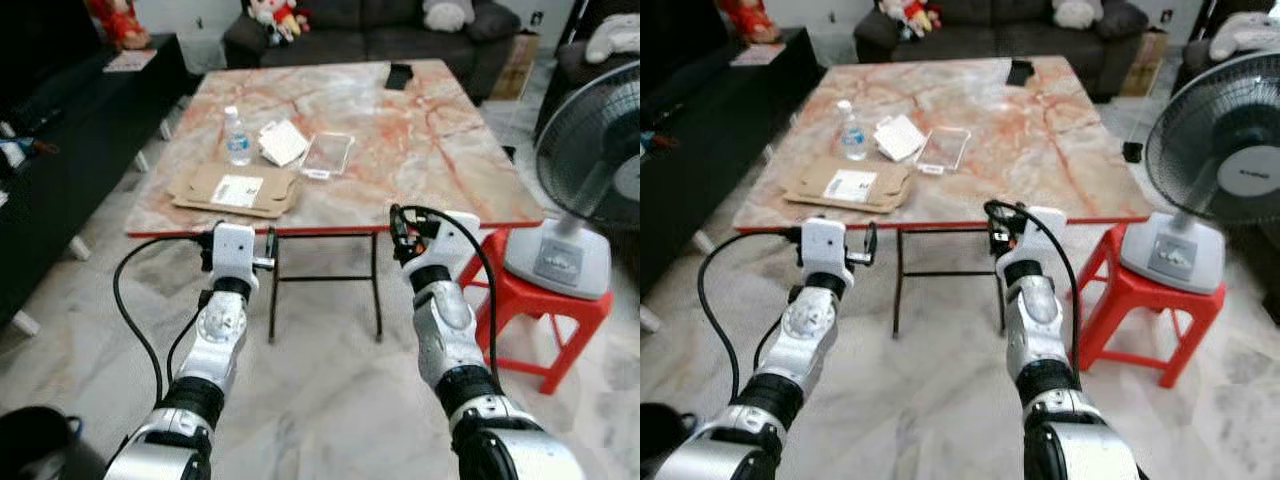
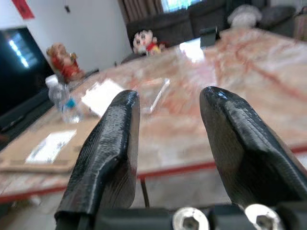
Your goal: Picking trash to rubbish bin
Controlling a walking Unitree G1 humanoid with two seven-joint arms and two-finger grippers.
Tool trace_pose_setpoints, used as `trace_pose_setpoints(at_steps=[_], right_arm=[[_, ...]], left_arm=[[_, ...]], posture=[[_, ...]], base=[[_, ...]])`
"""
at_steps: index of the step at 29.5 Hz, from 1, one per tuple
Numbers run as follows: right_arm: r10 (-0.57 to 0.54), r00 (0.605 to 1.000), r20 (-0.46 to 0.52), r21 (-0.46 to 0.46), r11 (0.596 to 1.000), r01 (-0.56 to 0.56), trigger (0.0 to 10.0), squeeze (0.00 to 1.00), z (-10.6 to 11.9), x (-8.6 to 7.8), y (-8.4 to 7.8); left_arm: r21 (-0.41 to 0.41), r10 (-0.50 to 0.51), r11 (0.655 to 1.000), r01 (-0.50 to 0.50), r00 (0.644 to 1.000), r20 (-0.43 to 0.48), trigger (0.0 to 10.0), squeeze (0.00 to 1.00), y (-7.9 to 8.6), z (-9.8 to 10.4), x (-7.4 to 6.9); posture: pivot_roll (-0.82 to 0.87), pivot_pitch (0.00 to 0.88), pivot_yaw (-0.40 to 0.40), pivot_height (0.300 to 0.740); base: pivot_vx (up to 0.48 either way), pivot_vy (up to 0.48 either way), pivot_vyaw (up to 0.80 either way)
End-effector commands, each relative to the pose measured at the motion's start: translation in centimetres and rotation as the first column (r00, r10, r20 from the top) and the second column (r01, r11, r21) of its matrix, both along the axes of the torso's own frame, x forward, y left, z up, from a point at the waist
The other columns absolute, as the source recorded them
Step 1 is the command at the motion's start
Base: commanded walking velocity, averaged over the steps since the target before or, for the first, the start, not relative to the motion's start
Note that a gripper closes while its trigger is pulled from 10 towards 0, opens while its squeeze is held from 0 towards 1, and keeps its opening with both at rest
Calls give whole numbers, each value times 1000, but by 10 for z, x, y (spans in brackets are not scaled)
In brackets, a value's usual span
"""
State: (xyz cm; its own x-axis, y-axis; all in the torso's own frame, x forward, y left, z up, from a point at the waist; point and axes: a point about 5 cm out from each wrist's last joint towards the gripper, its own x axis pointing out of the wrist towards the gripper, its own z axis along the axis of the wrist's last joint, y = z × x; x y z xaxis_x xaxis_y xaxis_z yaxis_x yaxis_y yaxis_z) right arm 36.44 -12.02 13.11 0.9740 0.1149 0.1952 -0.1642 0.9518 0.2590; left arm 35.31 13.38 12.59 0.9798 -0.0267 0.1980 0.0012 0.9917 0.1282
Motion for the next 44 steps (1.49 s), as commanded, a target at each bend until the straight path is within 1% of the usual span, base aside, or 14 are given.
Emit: trace_pose_setpoints(at_steps=[1, 10, 12, 14, 16, 17, 19, 21, 22, 23, 39, 41, 44], right_arm=[[29, 999, 20, 18, 999, -30, 10000, 0, 5, 0, 10], [38, 999, 27, 16, 999, -38, 10000, 0, 8, 0, 13], [74, 996, 43, 17, 997, -74, 10000, 0, 10, -1, 18], [109, 992, 60, -11, 994, -108, 10000, 0, 12, -3, 25], [111, 992, 62, -15, 994, -110, 10000, 0, 12, -3, 26], [128, 989, 74, -36, 991, -126, 10000, 0, 13, -4, 30], [138, 987, 82, -46, 990, -135, 10000, 0, 14, -5, 32], [138, 987, 84, -45, 990, -135, 10000, 0, 15, -5, 32], [136, 987, 88, -20, 991, -134, 10000, 0, 16, -5, 31], [136, 987, 88, -20, 991, -134, 10000, 0, 16, -5, 31], [142, 988, 62, 2, 990, -143, 10000, 0, 16, -3, 32], [152, 987, 51, 18, 988, -153, 10000, 0, 17, -2, 33], [134, 989, 61, 3, 991, -135, 10000, 0, 18, -2, 31]], left_arm=[[-4, 35, 999, -35, 999, -12, 10000, 0, 11, -1, 0], [-5, 37, 999, -37, 999, -9, 10000, 0, 11, 1, -1], [-6, 41, 999, -41, 999, -7, 10000, 0, 12, 2, -1], [-9, 40, 999, -40, 999, -12, 10000, 0, 11, 1, -1], [-9, 39, 999, -40, 999, -16, 10000, 0, 11, 1, -1], [-9, 32, 999, -32, 999, -20, 10000, 0, 9, 0, -1], [-11, 26, 1000, -26, 999, -19, 10000, 0, 7, 0, -1], [-15, 20, 1000, -20, 1000, -16, 10000, 0, 4, 1, 0], [-15, 16, 1000, -16, 1000, -14, 10000, 0, 3, 2, 0], [-15, 16, 1000, -16, 1000, -14, 10000, 0, 3, 2, 0], [-9, -6, 1000, 6, 1000, -10, 10000, 0, 0, 6, 2], [-9, -11, 1000, 11, 1000, -9, 10000, 0, -1, 6, 3], [-10, -13, 1000, 13, 1000, -10, 10000, 0, -1, 6, 3]], posture=[[33, 0, 37, 740], [45, 8, 33, 740], [43, 12, 31, 740], [43, 10, 31, 740], [43, 10, 31, 740], [34, 2, 34, 740], [34, 2, 34, 740], [33, 0, 32, 740], [32, 0, 34, 740], [32, 0, 34, 740], [30, 0, 36, 740], [30, 0, 35, 740], [23, 0, 34, 740]], base=[[398, 0, 0], [399, 0, 0], [396, 0, 0], [398, 0, 0], [398, 0, 0], [401, 0, 413], [399, 0, 694], [398, 0, 788], [398, 0, 788], [398, 0, 788], [397, 0, 0], [398, 0, -800], [398, 0, -800]])
